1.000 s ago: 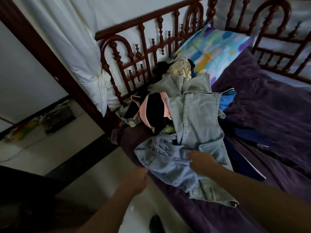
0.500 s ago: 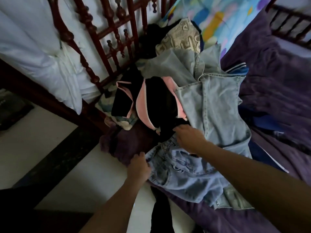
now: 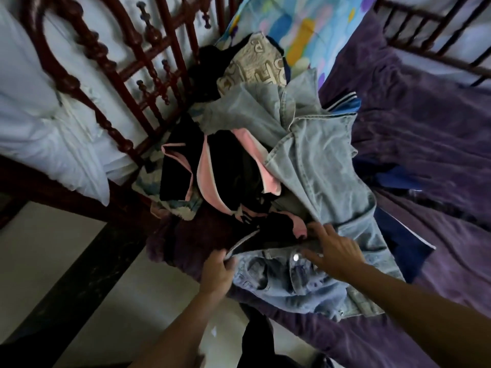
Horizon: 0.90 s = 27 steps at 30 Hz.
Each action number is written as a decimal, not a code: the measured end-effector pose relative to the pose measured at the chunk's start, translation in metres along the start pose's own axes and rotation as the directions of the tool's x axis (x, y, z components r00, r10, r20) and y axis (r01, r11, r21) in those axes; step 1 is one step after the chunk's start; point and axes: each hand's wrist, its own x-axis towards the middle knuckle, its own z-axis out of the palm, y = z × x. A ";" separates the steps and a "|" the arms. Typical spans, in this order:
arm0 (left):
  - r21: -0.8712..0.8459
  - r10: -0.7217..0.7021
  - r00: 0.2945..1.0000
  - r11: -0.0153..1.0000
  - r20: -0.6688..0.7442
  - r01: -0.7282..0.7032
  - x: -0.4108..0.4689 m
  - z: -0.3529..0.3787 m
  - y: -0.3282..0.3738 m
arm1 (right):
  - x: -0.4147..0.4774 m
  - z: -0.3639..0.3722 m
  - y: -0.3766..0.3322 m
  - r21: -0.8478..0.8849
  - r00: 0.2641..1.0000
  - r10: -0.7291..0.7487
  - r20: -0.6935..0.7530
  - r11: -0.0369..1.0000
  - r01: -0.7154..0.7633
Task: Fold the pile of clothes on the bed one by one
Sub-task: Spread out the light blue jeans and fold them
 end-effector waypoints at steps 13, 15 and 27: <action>-0.216 0.541 0.828 0.799 -0.148 -0.561 -0.118 -0.040 0.199 | -0.101 -0.031 0.090 0.322 0.949 0.165 0.267 0.913 -0.250; -0.121 0.596 0.774 0.770 -0.213 -0.627 -0.133 -0.050 0.228 | -0.122 -0.054 0.106 0.264 0.962 0.222 0.155 0.929 -0.257; -0.005 0.614 0.666 0.734 -0.424 -0.679 -0.151 -0.100 0.375 | -0.227 -0.323 0.203 0.867 0.844 0.386 -0.373 0.468 0.170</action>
